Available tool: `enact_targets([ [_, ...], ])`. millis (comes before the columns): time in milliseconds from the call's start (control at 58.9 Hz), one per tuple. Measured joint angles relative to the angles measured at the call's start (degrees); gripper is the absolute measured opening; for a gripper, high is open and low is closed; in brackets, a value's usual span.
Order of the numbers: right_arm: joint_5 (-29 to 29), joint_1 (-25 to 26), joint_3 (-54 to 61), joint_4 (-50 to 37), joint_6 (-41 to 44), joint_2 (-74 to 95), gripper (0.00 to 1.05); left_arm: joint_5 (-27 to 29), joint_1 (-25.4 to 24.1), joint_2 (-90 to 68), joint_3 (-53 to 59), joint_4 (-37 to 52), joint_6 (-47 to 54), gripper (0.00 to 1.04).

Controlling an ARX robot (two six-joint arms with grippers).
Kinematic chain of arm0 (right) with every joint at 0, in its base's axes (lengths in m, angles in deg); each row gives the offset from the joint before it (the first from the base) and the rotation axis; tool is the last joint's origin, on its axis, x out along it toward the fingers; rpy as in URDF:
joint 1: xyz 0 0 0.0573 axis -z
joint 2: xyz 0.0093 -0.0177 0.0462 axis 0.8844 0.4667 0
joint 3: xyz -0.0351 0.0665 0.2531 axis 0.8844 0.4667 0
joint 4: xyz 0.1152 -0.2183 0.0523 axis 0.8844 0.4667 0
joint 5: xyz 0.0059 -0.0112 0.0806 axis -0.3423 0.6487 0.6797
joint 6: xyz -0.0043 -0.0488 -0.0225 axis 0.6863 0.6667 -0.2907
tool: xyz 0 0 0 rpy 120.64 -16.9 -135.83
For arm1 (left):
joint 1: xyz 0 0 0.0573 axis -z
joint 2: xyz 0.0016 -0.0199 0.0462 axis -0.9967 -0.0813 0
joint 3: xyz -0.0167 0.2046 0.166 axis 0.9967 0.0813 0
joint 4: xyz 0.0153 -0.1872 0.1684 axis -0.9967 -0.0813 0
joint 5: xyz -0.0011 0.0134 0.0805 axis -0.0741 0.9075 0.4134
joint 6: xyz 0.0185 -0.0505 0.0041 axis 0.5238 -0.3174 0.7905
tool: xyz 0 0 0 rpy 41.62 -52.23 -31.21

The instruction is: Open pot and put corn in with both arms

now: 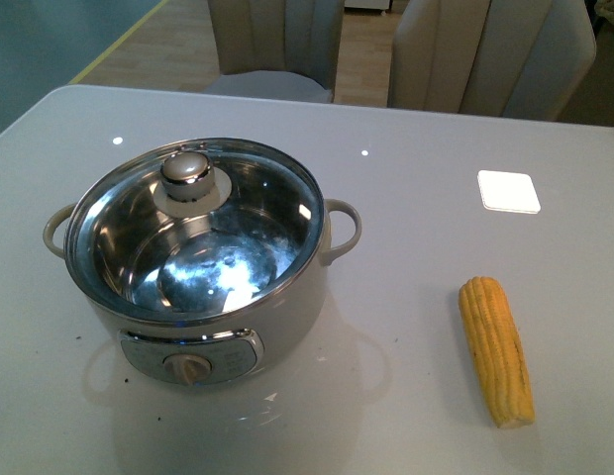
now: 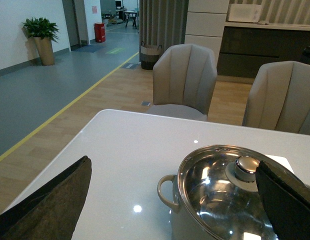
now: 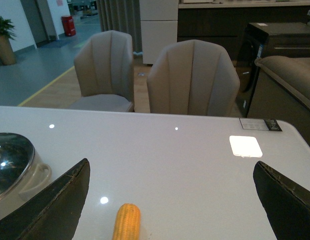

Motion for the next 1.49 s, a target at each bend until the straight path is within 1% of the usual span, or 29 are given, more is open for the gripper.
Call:
enact_targets([
  [730,0.00,0.00,0.00,0.00,0.00,0.00,0.96,0.00,0.00,0.00,0.00,0.00,0.00,0.98],
  [747,0.00,0.00,0.00,0.00,0.02,0.00,0.96,-0.68,-0.17,-0.31,-0.11,-0.42,-0.17,0.98],
  [764,-0.02,0.00,0.00,0.00,0.00,0.00,0.96,-3.21,-0.98,-1.57,-1.09,-3.19,-1.14,0.98],
  [781,-0.09,0.00,0.00,0.00,0.00,0.00,0.96,-8.11,-2.80,-4.66,-3.56,-9.22,-3.41,0.98],
  [798,-0.07,0.00,0.00,0.00,0.00,0.00,0.96,-11.19,-4.20,-7.80,-5.55,-13.14,-4.61,0.98],
  [815,-0.02,0.00,0.00,0.00,0.02,0.00,0.96,-12.59,-4.92,-9.46,-6.40,-14.73,-4.87,0.98],
  [832,0.15,0.00,0.00,0.00,0.02,0.00,0.96,-15.32,-6.27,-12.68,-7.96,-17.29,-5.57,0.98],
  [849,0.11,0.00,0.00,0.00,0.02,-0.02,0.96,-17.27,-7.37,-15.67,-9.07,-18.71,-6.32,0.98],
  [900,0.11,0.00,0.00,0.00,0.02,-0.04,0.96,-20.04,-9.25,-20.83,-10.38,-18.40,-6.91,0.98],
  [968,0.09,0.00,0.00,0.00,0.02,-0.04,0.96,-23.04,-10.05,-28.48,-12.17,-13.86,-7.04,0.98],
  [1036,0.09,0.00,0.00,0.00,0.00,-0.04,0.96,-24.30,-9.60,-34.51,-13.81,-8.28,-6.78,0.98],
  [1155,0.09,0.00,0.00,0.00,0.02,-0.04,0.96,-24.63,-6.67,-46.05,-16.33,3.78,-5.86,0.98],
  [1239,0.09,0.00,0.00,0.00,0.02,-0.04,0.96,-25.20,-3.76,-56.65,-18.43,14.78,-6.05,0.98],
  [1307,0.09,0.00,0.00,0.00,0.00,-0.04,0.96,-24.87,-1.66,-63.80,-20.02,21.62,-5.84,0.98],
  [1341,0.09,0.00,0.00,0.00,0.02,-0.04,0.96,-24.02,0.20,-69.53,-21.64,26.43,-4.85,0.98],
  [1443,0.09,0.00,0.00,0.00,0.02,-0.04,0.96,-21.27,3.58,-79.76,-24.98,33.24,-1.31,0.98],
  [1494,0.09,0.00,0.00,0.00,0.02,-0.04,0.96,-20.61,4.72,-83.21,-26.12,35.15,0.28,0.98],
])
